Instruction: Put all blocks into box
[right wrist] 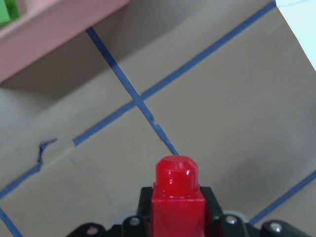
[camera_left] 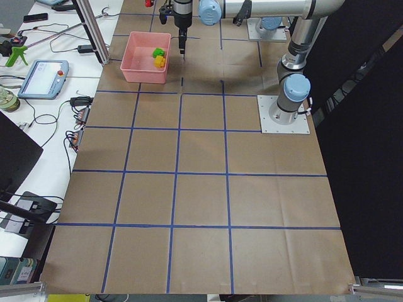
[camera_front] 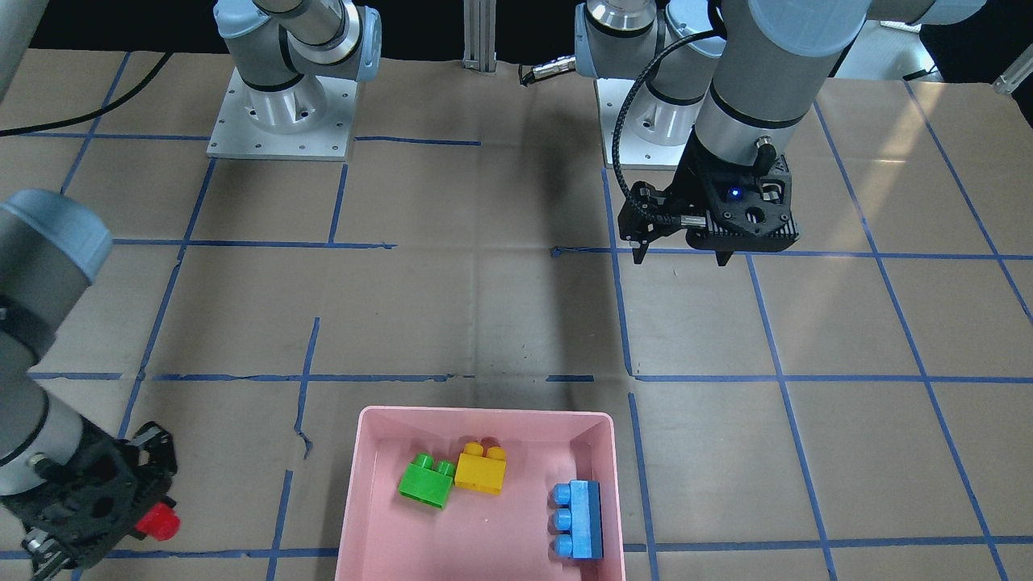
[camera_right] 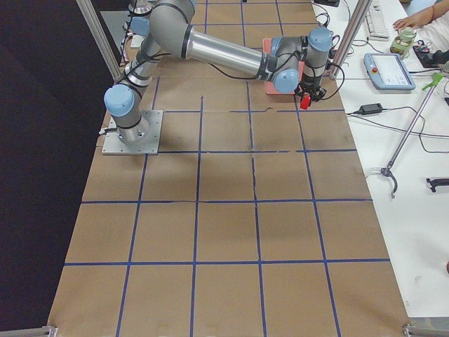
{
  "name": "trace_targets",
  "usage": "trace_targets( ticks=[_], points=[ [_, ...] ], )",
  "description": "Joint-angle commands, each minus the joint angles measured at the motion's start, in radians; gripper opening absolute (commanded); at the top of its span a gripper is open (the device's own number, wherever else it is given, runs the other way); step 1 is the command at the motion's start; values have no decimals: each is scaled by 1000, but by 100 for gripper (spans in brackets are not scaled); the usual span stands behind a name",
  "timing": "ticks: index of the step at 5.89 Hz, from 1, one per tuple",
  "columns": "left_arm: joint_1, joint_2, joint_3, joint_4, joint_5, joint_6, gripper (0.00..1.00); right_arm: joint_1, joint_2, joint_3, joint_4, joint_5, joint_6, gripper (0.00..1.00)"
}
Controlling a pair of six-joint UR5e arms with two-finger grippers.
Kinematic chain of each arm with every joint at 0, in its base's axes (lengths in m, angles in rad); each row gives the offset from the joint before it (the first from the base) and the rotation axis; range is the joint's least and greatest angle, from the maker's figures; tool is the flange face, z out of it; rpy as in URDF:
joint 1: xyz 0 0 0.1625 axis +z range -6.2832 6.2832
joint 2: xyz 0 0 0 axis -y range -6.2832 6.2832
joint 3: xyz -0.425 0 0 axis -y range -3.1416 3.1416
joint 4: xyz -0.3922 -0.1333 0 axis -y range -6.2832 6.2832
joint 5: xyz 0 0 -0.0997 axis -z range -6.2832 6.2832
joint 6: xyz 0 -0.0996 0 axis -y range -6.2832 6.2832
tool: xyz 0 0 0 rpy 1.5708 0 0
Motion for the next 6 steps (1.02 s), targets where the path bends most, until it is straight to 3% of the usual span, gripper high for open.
trace_targets(
  ticks=[1, 2, 5, 6],
  points=[
    [2, 2, 10, -1, 6, -1, 99, 167, -25, 1, 18, 2, 290, 23],
    [2, 2, 10, -1, 8, -3, 99, 246, -2, 2, 8, 13, 411, 23],
    [4, 42, -1, -51, 11, -4, 99, 390, 133, 1, -113, 14, 520, 28],
    [4, 42, -3, -52, 11, -3, 99, 391, 136, 1, -120, 14, 518, 99]
  ],
)
